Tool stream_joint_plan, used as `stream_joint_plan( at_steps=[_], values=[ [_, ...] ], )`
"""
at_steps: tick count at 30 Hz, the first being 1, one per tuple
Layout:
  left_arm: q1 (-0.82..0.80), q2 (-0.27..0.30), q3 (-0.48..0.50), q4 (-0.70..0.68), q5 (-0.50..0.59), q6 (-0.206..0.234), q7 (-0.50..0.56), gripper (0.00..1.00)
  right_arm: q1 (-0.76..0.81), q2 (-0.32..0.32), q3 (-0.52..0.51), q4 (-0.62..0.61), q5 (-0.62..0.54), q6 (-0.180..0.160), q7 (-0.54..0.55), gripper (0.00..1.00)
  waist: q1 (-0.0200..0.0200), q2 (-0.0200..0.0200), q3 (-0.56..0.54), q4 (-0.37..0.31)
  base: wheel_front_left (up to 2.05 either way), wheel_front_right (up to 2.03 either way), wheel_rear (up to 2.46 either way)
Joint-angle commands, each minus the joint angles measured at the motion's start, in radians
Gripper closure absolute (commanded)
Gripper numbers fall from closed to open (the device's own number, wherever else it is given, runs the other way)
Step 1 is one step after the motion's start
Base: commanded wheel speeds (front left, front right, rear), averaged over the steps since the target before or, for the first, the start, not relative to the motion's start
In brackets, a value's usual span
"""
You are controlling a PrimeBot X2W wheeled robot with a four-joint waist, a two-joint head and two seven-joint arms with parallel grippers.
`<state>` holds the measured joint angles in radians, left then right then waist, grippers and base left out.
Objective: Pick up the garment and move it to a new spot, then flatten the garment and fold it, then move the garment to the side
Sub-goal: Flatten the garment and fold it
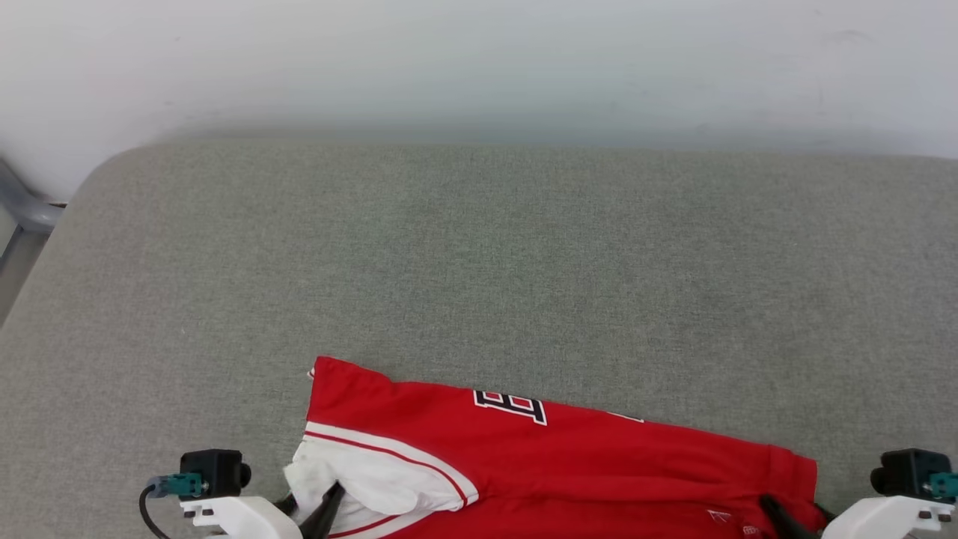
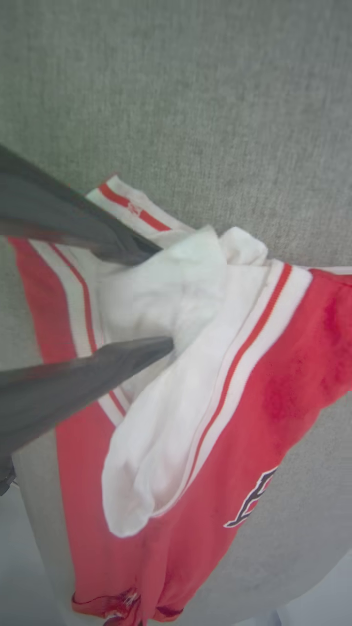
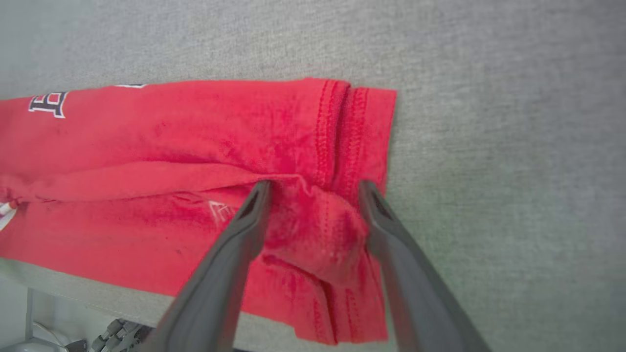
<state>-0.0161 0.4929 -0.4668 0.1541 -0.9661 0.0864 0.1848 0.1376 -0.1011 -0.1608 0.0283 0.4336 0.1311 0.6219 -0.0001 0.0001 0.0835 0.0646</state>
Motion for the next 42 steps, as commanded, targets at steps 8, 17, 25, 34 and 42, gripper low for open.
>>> stream_joint_plan(
  at_steps=[8, 17, 25, 34, 42],
  values=[
    [-0.034, -0.021, 0.011, -0.031, 0.142, 0.021, -0.225, 0.00, 0.027, 0.002, -0.021, -0.062, -0.022, -0.001, -0.112, 0.00, 0.0001, -0.0001, -0.052, -0.013, 0.00, 0.00, 0.00],
    [-0.085, -0.033, 0.000, -0.124, 0.309, 0.064, -0.403, 0.00, 0.033, -0.043, -0.102, -0.128, -0.057, -0.001, 0.003, 0.00, 0.0001, -0.0001, -0.052, 0.011, 0.00, 0.00, 0.00],
    [-0.111, -0.058, 0.003, -0.191, 0.450, 0.094, -0.447, 0.00, 0.054, -0.043, -0.110, -0.160, -0.081, -0.001, 0.102, 0.00, 0.0001, -0.0001, -0.008, 0.062, 0.00, 0.00, 0.00],
    [-0.118, -0.085, 0.013, -0.230, 0.505, 0.093, -0.451, 0.00, 0.025, -0.009, -0.070, -0.061, -0.067, -0.001, 0.116, 0.00, 0.0001, -0.0001, 0.053, 0.107, 0.00, 0.00, 0.00],
    [-0.124, -0.102, 0.030, -0.232, 0.527, 0.081, -0.452, 0.00, 0.023, 0.011, -0.016, 0.039, -0.027, 0.000, 0.160, 0.57, 0.0001, -0.0001, 0.074, 0.117, 0.00, 0.00, 0.00]
  ],
)
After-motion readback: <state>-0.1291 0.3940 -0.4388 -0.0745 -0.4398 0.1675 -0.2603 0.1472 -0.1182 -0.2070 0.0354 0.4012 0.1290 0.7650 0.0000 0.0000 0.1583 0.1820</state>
